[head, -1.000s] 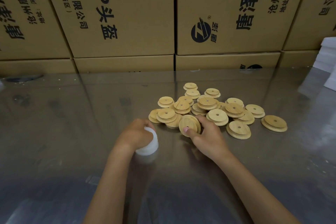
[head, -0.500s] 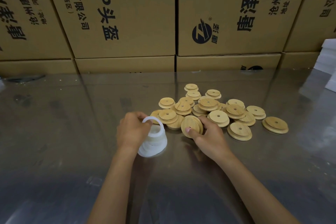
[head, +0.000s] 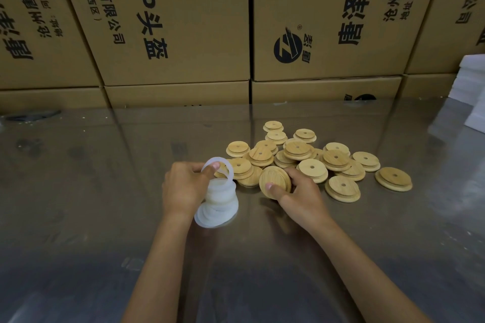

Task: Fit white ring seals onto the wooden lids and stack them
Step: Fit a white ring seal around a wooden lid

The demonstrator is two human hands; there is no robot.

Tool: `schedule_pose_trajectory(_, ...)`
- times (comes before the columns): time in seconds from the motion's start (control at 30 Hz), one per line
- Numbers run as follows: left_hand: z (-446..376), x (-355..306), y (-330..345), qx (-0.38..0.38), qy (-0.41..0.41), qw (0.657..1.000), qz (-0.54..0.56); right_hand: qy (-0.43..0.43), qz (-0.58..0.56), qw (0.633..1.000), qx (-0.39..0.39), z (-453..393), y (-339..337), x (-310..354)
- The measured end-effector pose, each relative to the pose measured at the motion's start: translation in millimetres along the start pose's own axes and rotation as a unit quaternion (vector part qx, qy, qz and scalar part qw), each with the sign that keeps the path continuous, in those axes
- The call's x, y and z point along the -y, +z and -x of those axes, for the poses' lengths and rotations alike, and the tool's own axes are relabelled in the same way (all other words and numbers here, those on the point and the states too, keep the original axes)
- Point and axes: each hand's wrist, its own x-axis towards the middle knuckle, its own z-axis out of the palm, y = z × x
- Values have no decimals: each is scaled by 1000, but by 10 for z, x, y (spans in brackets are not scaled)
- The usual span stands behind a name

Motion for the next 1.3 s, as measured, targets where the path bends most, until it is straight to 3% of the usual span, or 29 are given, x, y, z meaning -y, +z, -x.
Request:
schedule_pose_trajectory(0.13, -7, 0, -3, -19, 9, 1000, 18, 6, -5, 1000, 3, 10, -8, 26)
schedule_pose_trajectory(0.23, -8, -39, -2, -11, 21, 995, 100, 12, -17, 1000, 4, 19, -14, 40)
schedule_pose_trajectory(0.43, 48, -126, -13, 154, -38, 946, 282, 71, -110, 991, -1, 16, -45, 74)
schedule_pose_trajectory(0.73, 226, -288, 226, 296, -26, 900, 318, 177, -350, 918, 62, 3, -97, 123)
schedule_pose_trajectory(0.93, 288, -315, 349, 223, 11, 935, 275, 154, -371, 910, 102, 13, -125, 96)
schedule_pose_trajectory(1.1, 306, -261, 490, 128, 91, 967, 198, 161, -380, 903, 119, 12, -124, 105)
schedule_pose_trajectory(1.3, 341, -237, 528, 56, 181, 974, 123, 162, -376, 905, 118, 13, -110, 103)
